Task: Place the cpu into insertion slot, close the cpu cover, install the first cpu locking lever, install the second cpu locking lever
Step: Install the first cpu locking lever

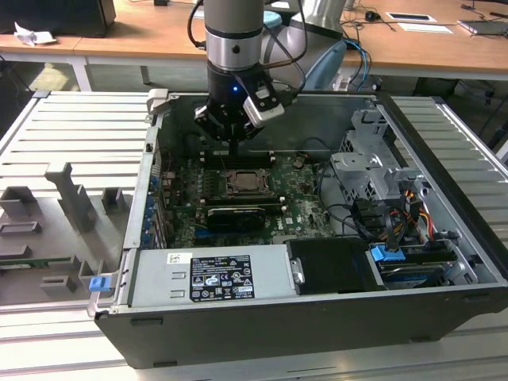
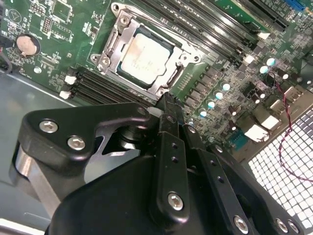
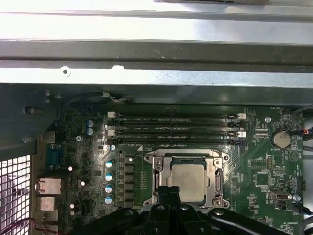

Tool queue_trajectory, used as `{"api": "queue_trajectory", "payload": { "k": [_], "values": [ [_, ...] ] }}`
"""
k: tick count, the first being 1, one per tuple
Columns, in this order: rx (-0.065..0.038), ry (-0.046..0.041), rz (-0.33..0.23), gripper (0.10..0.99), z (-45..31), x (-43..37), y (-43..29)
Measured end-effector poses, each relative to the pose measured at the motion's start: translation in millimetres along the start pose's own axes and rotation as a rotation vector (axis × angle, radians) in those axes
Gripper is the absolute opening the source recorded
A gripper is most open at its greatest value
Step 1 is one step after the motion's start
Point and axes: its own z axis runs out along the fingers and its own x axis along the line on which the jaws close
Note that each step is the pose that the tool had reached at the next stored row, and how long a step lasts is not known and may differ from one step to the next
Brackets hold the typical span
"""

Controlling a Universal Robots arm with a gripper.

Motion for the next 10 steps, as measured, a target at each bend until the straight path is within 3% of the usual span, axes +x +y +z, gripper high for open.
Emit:
{"api": "queue_trajectory", "payload": {
  "k": [10],
  "values": [
    [0.000,-0.0002,0.000,0.110,0.8,19.5,-0.7]
  ]
}}
